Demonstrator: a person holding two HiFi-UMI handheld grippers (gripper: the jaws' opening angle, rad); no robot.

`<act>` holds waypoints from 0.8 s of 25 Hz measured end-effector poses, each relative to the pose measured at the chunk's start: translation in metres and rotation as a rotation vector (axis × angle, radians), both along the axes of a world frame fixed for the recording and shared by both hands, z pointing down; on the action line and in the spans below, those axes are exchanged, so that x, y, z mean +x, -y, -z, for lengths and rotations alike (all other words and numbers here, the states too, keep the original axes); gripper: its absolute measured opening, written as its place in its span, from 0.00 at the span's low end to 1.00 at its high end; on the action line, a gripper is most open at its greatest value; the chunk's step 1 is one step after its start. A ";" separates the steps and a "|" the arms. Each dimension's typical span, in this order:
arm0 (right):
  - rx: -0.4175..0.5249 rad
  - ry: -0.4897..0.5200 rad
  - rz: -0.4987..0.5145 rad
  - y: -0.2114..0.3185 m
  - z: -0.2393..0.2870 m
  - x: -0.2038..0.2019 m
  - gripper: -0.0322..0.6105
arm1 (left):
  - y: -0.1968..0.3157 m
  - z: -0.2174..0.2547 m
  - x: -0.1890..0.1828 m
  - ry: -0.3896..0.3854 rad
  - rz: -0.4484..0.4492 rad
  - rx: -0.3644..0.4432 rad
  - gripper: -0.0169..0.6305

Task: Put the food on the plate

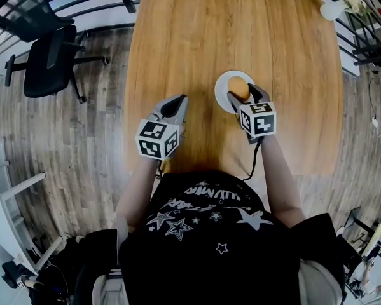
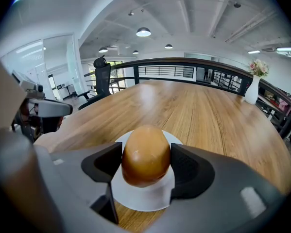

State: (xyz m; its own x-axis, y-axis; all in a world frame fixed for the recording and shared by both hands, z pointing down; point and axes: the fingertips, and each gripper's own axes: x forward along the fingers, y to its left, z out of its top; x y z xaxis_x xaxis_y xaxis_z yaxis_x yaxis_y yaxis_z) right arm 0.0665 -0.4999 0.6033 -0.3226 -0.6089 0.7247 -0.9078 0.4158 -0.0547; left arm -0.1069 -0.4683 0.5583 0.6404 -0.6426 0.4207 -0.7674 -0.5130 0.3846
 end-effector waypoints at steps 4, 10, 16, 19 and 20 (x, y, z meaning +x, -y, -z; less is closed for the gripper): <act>0.000 -0.010 -0.003 -0.001 0.000 0.001 0.54 | -0.001 0.000 0.001 -0.002 -0.001 -0.001 0.03; -0.016 0.030 -0.035 -0.002 -0.001 0.000 0.58 | -0.004 0.000 0.001 -0.002 -0.005 -0.001 0.03; 0.007 0.052 -0.057 -0.003 0.008 0.005 0.61 | -0.007 0.003 0.001 0.001 -0.003 0.006 0.03; 0.019 0.058 -0.060 -0.004 0.014 0.008 0.61 | -0.010 0.006 0.003 0.001 -0.002 0.009 0.03; 0.023 0.059 -0.062 -0.005 0.015 0.010 0.61 | -0.011 0.006 0.003 0.001 -0.002 0.011 0.03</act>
